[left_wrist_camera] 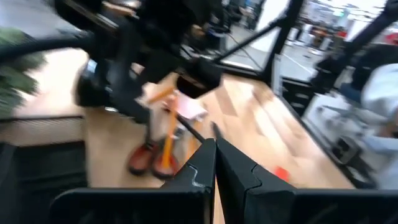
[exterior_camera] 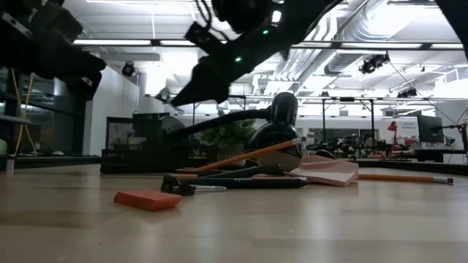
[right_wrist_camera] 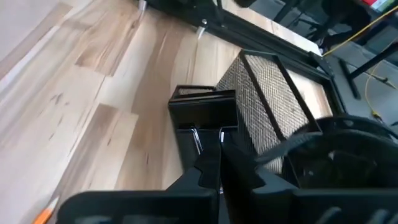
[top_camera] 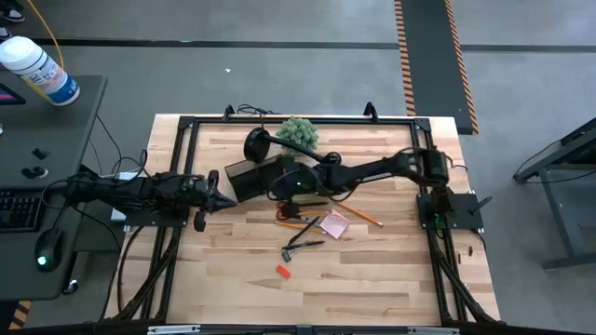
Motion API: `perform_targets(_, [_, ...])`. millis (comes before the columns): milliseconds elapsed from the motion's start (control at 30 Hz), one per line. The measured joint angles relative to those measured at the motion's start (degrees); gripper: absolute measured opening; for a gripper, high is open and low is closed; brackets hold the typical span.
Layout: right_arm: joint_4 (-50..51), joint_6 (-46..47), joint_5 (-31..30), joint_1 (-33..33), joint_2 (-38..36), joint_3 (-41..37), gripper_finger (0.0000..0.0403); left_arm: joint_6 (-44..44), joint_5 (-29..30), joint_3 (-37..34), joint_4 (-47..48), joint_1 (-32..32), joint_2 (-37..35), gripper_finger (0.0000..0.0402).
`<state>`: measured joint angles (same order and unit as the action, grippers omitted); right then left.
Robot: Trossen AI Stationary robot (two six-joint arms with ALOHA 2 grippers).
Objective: Pick and place office supplies into organizer
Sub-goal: Put the top black binder clip into the black desk organizer, then put the top left orange pencil into the black desk organizer
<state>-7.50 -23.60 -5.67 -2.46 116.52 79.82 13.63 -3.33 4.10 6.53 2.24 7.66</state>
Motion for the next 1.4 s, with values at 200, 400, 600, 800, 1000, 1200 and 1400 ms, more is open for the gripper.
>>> perform_targets(200, [-3.01,-1.01,-0.20,-0.34,5.52,4.85,0.0000,2.88,-6.50,0.00,1.88,0.00,0.00,0.0001])
perform_targets(400, [-3.50,-2.43,-2.69,-0.45,11.08,10.40,0.0000,3.40,-7.83,0.00,2.38,0.00,0.00,0.0001])
perform_targets(600, [-0.50,-3.90,-7.82,-0.45,15.89,15.89,0.0000,3.40,-7.83,0.00,2.47,0.00,0.00,0.0001])
perform_targets(800, [4.72,-3.47,-8.99,-0.41,17.55,19.04,0.0001,3.40,-7.83,0.00,2.49,0.00,-0.02,0.0001])
perform_targets(1000, [5.17,-2.15,-9.18,-0.41,17.58,19.12,0.0030,3.38,-7.76,0.00,2.49,0.00,0.00,0.0001])
perform_targets(1200, [6.44,-0.60,-7.88,-0.45,17.58,19.12,0.0077,3.37,-7.63,0.00,2.49,0.00,-0.01,0.0001])
perform_targets(1400, [9.34,-1.94,-8.32,0.44,15.03,19.12,0.0098,3.29,-7.63,0.00,2.49,0.00,-0.02,0.0001])
